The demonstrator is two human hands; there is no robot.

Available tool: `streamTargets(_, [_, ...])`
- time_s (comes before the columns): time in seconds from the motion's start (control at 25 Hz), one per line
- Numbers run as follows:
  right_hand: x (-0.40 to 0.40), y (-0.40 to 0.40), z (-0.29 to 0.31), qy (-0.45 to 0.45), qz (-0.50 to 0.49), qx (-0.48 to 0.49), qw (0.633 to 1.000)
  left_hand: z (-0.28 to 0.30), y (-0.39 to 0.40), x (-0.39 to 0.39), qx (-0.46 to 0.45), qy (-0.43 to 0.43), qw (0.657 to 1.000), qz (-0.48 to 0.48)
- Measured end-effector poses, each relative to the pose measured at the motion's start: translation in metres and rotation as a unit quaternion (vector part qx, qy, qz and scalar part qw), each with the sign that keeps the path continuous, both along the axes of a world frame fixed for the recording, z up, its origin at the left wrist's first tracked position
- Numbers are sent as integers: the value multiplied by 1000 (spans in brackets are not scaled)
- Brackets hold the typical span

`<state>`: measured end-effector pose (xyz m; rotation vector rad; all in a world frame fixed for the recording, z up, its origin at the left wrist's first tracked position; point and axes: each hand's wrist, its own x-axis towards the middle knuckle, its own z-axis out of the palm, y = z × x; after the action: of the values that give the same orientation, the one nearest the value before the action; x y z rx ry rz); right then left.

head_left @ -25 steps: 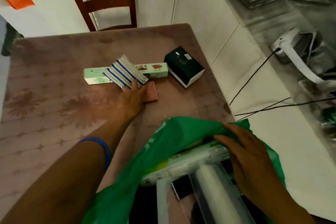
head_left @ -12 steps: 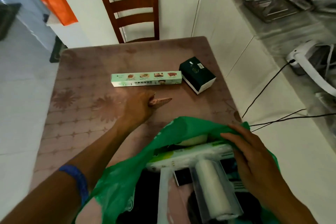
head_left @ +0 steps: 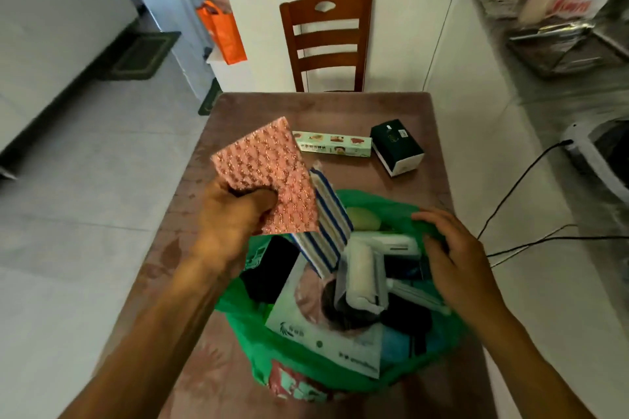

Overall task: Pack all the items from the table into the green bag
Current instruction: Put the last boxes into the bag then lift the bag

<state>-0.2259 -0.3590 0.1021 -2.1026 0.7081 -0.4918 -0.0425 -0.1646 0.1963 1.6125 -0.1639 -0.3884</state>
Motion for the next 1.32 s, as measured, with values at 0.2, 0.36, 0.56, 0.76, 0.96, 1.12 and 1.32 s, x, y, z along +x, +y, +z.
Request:
streamTargets(0.2, [-9,9,12,-33,-55,28,998,-79,23,-33,261,-21,964,-43])
streamTargets(0.36, [-3,10,40,-85,-105,36,990,-68,37,-26,469,-179,842,-200])
streamTargets(0.56, [62,12,73,46,-53,-88,994,-35,15,15,358,-375,835,-182])
streamTargets(0.76, [179,-17,53,288,-5,-341,895,-68,-38,115,416,-279,748,-436])
streamTargets(0.96, [313,-70,-56,309,141,-159,927,-116,-30,161,332,-180,723,-579])
streamTargets(1.12, [379,-100,-138,374,93,-158,909,-144,-9,174,225,-200,773,-559])
streamTargets(1.32, [401,-89,-175,426,28,-205,881,-155,-7,180,214,-191,806,-517])
